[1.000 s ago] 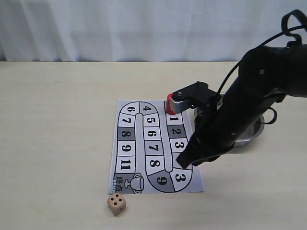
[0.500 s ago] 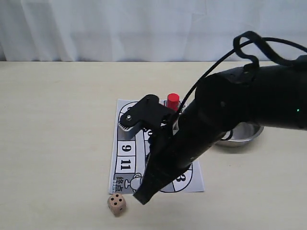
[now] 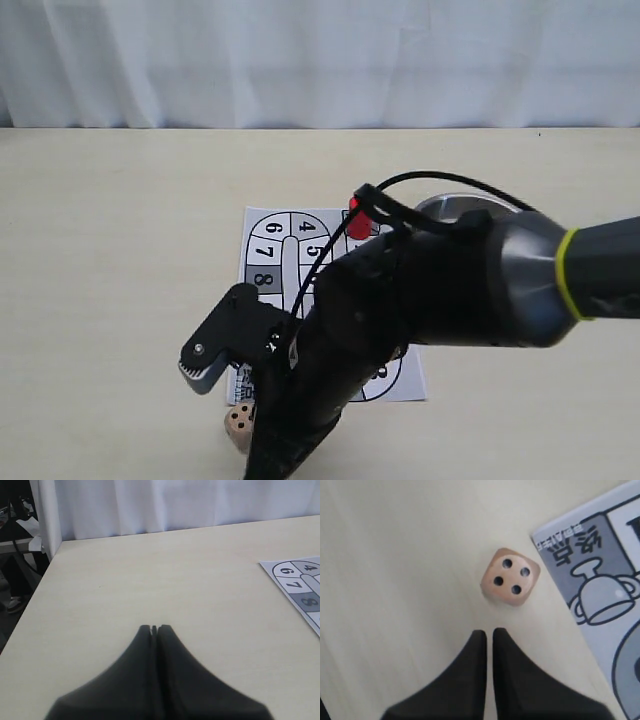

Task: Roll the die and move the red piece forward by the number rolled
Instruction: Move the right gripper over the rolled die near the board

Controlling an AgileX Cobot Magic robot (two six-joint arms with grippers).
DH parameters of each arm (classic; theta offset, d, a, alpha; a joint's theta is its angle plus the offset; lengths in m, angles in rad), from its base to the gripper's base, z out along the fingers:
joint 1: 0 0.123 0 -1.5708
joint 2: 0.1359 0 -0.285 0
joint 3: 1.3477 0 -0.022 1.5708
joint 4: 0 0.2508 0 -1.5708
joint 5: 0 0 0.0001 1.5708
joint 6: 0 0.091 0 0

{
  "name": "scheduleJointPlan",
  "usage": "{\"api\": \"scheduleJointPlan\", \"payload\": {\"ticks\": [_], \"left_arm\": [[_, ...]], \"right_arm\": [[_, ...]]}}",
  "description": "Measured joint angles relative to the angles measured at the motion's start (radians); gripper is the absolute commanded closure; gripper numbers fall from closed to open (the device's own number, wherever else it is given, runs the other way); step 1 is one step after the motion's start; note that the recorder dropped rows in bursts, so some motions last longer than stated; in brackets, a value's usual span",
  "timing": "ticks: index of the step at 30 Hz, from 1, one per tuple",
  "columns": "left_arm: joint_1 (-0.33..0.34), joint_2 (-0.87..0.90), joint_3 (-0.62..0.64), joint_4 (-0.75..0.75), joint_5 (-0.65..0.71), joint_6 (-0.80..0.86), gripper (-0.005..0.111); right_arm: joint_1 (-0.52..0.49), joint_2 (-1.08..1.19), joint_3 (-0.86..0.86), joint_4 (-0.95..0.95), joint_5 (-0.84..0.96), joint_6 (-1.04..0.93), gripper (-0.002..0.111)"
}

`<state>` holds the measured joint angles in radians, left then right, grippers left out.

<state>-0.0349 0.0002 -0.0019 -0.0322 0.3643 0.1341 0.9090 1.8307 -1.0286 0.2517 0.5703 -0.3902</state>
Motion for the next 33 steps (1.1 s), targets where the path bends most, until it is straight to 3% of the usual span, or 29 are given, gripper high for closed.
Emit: {"api": "scheduleJointPlan", "payload": {"ticks": [33], "left_arm": [[0.000, 0.000, 0.000, 0.000, 0.000, 0.000, 0.107]], "right_arm": [[0.000, 0.116, -0.002, -0.028, -0.039, -0.009, 0.104]]}}
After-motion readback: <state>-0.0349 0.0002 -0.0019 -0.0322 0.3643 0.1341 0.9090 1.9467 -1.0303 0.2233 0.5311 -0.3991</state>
